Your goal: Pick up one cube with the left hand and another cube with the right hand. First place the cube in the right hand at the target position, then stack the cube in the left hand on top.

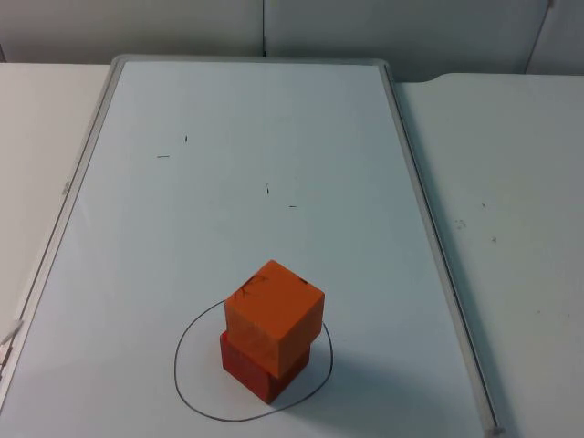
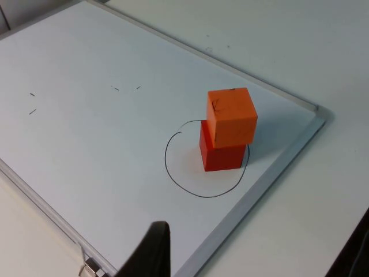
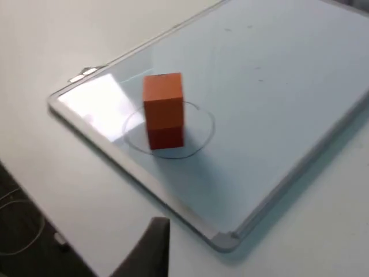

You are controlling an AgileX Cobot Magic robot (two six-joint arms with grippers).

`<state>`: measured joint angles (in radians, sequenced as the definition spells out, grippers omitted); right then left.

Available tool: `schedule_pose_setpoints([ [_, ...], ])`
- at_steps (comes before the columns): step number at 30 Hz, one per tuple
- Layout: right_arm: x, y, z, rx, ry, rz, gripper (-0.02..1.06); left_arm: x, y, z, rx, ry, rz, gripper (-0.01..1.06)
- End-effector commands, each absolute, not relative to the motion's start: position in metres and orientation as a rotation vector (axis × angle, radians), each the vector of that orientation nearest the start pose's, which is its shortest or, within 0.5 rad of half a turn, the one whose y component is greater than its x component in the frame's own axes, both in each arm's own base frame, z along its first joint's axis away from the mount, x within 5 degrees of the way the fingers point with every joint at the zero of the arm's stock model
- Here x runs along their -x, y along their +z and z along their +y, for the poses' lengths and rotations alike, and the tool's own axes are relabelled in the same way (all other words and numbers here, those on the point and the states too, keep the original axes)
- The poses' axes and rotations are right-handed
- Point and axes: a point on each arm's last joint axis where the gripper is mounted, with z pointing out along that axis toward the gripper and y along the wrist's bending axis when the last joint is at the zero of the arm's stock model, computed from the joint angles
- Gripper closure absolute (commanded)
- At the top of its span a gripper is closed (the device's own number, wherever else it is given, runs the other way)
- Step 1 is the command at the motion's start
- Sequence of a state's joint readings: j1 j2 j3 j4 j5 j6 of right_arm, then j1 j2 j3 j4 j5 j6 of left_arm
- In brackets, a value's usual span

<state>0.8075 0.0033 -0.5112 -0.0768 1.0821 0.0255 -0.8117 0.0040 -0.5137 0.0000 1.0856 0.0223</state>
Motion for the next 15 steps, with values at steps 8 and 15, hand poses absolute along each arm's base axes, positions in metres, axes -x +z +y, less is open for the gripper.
schedule_pose_setpoints([
  [8, 0.0043, 0.2783, -0.0076, 0.302, 0.123, 2.029, 0.0, 0.0048, 0.2793, 0.0051, -0.836, -0.49, 1.911, 0.0],
  [15, 0.0061, 0.2783, -0.0063, 0.048, -0.032, 2.049, 0.0, 0.0048, 0.2793, 0.0051, -0.836, -0.49, 1.911, 0.0],
])
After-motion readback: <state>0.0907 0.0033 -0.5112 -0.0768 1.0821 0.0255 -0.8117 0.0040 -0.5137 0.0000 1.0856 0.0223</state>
